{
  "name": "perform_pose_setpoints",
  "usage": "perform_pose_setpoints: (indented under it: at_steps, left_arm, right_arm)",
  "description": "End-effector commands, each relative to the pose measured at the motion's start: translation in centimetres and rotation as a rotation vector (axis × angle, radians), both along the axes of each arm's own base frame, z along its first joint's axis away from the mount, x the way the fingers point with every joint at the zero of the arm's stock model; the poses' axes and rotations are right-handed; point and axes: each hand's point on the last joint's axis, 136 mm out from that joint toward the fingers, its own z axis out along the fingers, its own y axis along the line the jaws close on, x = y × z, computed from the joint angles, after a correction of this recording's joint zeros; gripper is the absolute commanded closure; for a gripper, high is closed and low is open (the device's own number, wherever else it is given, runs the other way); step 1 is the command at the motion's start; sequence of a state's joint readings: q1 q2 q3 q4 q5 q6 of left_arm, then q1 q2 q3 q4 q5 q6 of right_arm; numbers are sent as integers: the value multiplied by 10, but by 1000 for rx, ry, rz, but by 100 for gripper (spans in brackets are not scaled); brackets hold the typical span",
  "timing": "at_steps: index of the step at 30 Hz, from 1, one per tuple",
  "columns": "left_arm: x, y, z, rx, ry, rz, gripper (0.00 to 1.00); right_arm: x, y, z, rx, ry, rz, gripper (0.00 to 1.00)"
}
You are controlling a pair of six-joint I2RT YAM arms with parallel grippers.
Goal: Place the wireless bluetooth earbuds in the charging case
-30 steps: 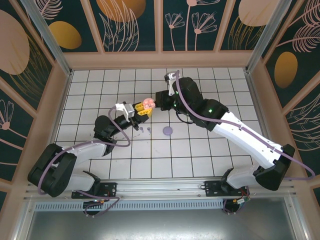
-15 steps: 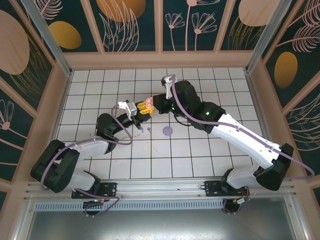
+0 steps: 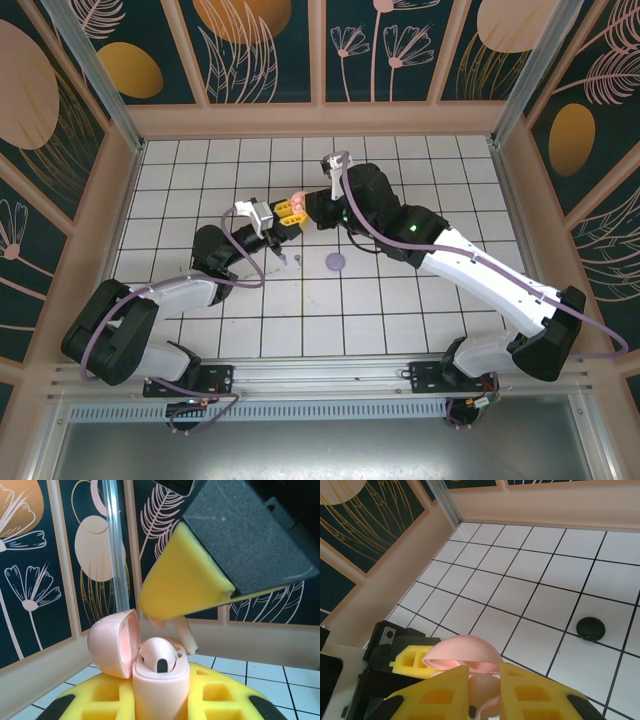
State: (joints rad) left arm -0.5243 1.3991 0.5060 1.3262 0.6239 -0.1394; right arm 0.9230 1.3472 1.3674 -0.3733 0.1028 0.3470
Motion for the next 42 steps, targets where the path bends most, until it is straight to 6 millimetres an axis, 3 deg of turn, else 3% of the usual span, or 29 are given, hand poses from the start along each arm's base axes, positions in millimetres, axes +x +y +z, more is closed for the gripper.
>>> perform_pose_setpoints:
  at_steps: [1, 6, 13, 18, 32, 42]
  left_arm:
    - [-7, -4, 17, -31, -53, -36, 100]
    - [-9, -4, 16, -29, -53, -38, 100]
    - [-8, -4, 13, -27, -48, -33, 100]
    - [-8, -4, 13, -31, -48, -34, 100]
    - [-12, -4, 17, -36, -59, -44, 100]
    - [-13, -2, 23, -40, -76, -34, 100]
  right_arm:
    - [-1, 8, -1, 22, -3, 18, 82]
    - [0, 8, 0, 27, -3, 15, 82]
    - [-4, -1, 32, 75, -50, 2, 82]
    - [-4, -6, 42, 90, -68, -11, 82]
    - [4, 5, 30, 75, -59, -11, 82]
    - [6, 8, 1, 19, -18, -11, 83]
